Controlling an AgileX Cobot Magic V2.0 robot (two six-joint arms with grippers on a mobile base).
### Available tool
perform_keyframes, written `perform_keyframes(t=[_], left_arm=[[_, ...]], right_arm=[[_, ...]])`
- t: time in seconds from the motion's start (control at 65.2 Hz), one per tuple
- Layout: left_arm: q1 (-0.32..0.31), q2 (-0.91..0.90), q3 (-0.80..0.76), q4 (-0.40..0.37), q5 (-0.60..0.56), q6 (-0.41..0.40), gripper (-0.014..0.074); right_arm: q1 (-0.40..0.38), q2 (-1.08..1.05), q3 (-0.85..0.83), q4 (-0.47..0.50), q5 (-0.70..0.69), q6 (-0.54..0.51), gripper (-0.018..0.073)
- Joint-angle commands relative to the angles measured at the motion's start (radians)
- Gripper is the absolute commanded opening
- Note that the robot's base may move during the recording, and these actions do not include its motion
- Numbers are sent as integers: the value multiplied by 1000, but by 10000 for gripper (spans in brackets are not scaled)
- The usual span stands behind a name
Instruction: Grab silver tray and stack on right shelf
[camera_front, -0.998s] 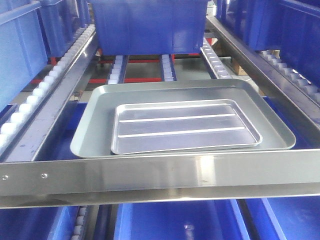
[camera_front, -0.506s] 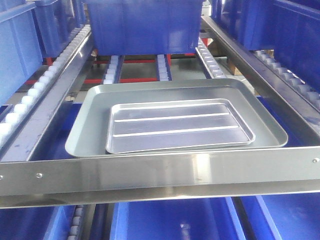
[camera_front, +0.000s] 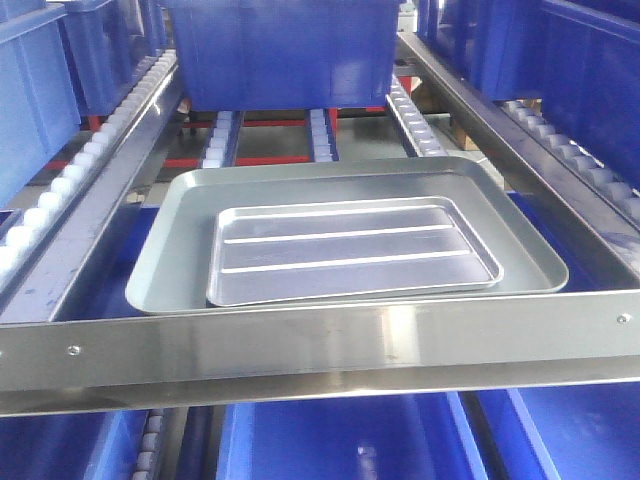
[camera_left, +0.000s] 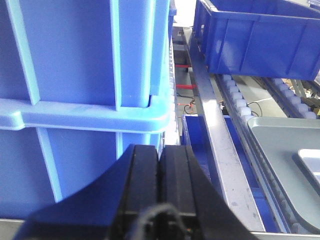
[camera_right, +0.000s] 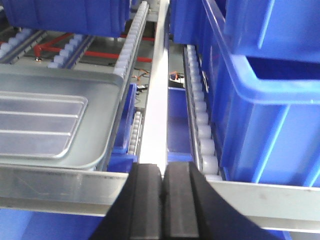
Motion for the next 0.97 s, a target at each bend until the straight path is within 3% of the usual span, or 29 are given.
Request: perform_keyframes(t=[0.0,0.2,0.952], left_arm=[[2,-15,18,-4,-86,-3,-101],[2,-15,18,-4,-86,-3,-101],[2,-15,18,-4,-86,-3,-101]], right_arm=[[-9,-25,-17,0,-107,-9,55],[-9,-25,-17,19,-158,71,55],[-9,-25,-17,19,-146,71,55]])
